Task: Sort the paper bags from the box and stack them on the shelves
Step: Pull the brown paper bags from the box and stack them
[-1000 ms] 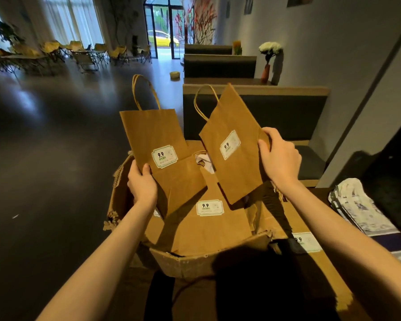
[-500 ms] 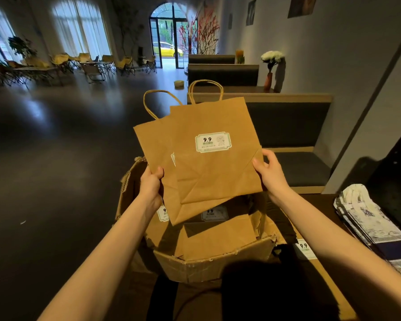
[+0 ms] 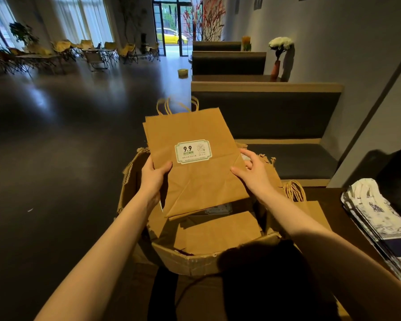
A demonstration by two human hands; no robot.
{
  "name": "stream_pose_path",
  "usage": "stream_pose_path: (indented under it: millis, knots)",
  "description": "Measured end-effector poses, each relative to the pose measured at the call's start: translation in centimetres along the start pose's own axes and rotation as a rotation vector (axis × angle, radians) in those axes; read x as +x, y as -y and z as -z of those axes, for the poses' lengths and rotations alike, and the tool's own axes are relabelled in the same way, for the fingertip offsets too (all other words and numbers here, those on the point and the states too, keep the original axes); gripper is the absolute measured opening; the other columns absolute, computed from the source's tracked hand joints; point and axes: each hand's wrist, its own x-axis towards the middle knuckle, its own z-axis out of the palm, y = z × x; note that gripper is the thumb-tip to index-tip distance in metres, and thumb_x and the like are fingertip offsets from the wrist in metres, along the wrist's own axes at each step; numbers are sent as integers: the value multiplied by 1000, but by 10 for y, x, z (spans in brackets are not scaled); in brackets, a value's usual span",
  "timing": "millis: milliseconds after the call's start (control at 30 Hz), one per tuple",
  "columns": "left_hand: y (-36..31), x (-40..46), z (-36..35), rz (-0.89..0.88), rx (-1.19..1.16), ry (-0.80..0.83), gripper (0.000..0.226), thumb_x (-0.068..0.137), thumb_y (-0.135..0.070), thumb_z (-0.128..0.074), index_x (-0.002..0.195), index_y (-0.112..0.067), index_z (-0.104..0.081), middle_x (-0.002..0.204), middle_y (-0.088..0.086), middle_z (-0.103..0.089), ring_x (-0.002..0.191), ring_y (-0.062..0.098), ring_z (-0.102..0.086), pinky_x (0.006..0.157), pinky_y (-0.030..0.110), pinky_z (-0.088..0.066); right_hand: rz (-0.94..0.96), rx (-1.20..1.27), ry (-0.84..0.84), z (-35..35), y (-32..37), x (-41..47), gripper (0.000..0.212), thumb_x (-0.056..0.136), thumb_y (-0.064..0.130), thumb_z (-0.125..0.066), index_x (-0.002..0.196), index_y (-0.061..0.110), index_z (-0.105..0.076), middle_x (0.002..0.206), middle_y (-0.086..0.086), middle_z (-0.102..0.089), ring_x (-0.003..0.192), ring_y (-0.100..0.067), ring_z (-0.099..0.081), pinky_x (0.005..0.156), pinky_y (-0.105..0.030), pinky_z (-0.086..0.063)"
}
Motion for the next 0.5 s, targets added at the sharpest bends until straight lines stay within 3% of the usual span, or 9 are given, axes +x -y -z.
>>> stream_pose_path:
  millis: [133, 233, 333, 500]
  knots:
    - [8, -2, 4, -136, 71, -76, 38, 93, -11, -54, 130, -18, -47, 123, -1, -58, 113, 16, -55, 101, 40, -44, -55, -164, 82, -2, -14, 12, 49, 89, 11, -62, 135, 14, -43, 117, -3, -62, 108, -15, -59, 92, -32, -49]
    - [11, -1, 3, -256, 191, -115, 36, 96, -11, -49, 131, -15, -47, 122, -4, -56, 114, 11, -53, 101, 34, -42, -139, -211, 144, 2, -29, 20, 40, 92, 5, -56, 131, 7, -48, 110, -4, -64, 102, -13, -58, 93, -28, -47]
    - [22, 5, 9, -290, 314, -180, 40, 96, -16, -49, 136, -16, -44, 130, -2, -53, 122, 16, -49, 107, 41, -38, -206, -302, 141, 6, -50, 31, 32, 93, 3, -51, 125, 7, -53, 110, -6, -63, 104, -16, -58, 97, -32, -46]
    - [37, 10, 14, -343, 410, -258, 42, 95, -13, -49, 136, -15, -41, 130, -4, -51, 125, 17, -45, 110, 39, -34, -369, -521, 125, 9, -87, 49, 37, 92, 5, -51, 129, 3, -48, 114, -12, -57, 109, -29, -55, 94, -37, -43]
